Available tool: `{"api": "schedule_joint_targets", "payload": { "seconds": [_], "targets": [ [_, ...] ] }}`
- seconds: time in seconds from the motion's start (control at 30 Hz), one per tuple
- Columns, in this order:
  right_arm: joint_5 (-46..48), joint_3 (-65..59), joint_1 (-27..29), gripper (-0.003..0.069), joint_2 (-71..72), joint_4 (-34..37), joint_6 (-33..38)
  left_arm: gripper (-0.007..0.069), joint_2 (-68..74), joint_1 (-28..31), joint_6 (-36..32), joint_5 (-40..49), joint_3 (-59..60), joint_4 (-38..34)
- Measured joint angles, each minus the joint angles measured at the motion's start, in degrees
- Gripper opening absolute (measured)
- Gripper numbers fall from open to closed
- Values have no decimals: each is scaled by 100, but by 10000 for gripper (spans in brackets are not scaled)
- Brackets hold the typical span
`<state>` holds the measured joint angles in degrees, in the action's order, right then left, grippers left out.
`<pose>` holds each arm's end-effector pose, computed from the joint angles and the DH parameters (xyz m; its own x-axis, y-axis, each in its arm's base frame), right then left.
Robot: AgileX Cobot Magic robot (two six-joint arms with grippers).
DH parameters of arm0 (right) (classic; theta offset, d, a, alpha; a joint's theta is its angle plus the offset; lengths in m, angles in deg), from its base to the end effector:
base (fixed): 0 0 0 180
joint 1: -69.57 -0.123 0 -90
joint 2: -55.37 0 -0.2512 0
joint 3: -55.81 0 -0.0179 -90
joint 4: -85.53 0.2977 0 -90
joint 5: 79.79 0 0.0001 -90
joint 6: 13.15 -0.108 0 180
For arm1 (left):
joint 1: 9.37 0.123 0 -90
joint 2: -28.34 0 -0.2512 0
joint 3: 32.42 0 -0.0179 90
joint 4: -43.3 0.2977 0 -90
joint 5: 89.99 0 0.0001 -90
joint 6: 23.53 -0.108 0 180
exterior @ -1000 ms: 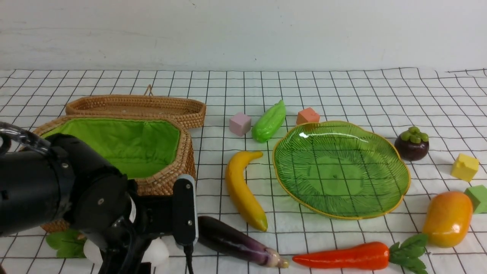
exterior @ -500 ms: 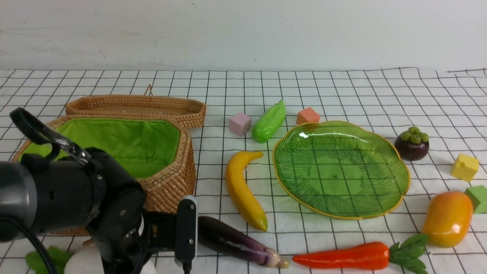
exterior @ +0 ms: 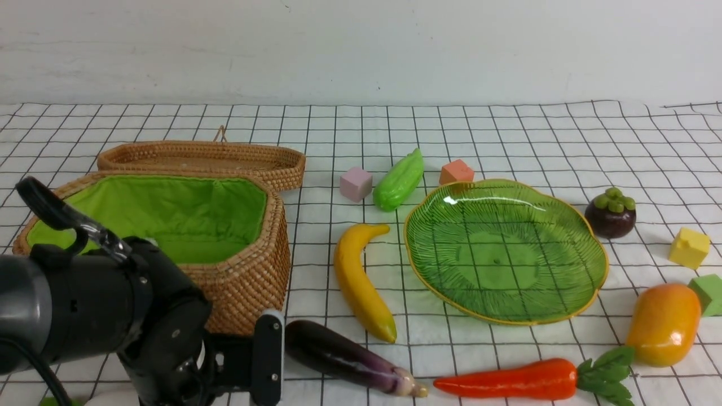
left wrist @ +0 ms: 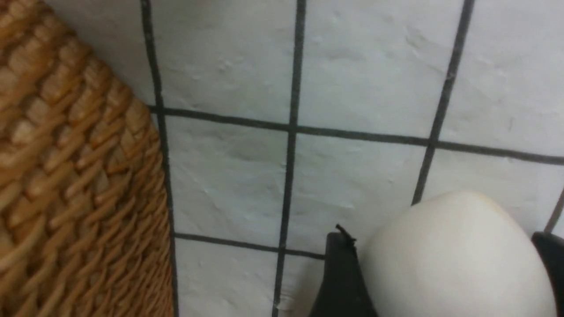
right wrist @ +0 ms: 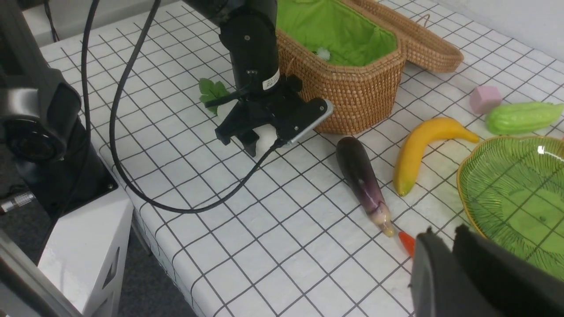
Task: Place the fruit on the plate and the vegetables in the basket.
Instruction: Take a daikon with your left arm and place it on the basket on the left.
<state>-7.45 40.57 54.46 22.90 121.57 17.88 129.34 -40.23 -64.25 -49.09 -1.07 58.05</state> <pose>0.0580 0.0784 0.4318 -0.1808 -0.3221 -0.9293 -0.8008 0.5968 -0.0511 0.2618 -0.1354 0.0767 -0.1407 0.9889 0.0476 0.9699 0.1280 0.2073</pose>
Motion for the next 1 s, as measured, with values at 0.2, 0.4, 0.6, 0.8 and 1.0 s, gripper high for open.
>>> {"api": "schedule_joint_targets", "payload": {
  "seconds": [0.2,0.4,0.6,0.8,1.0],
  "targets": [
    [0,0,0,88,0,0,0,478,-178,0,489,208,42,-14],
    [0,0,0,90,0,0,0,478,-1535,0,544,733,3,-40],
    [-429,-3,0,97,0,0,0,478,-2752,0,524,483,-841,1014],
    [-1128,-3,0,99,0,0,0,478,-2148,0,524,-16,-1798,1713],
    [-1260,-3,0,101,0,0,0,478,-819,120,524,66,-2331,1846]
  ]
}}
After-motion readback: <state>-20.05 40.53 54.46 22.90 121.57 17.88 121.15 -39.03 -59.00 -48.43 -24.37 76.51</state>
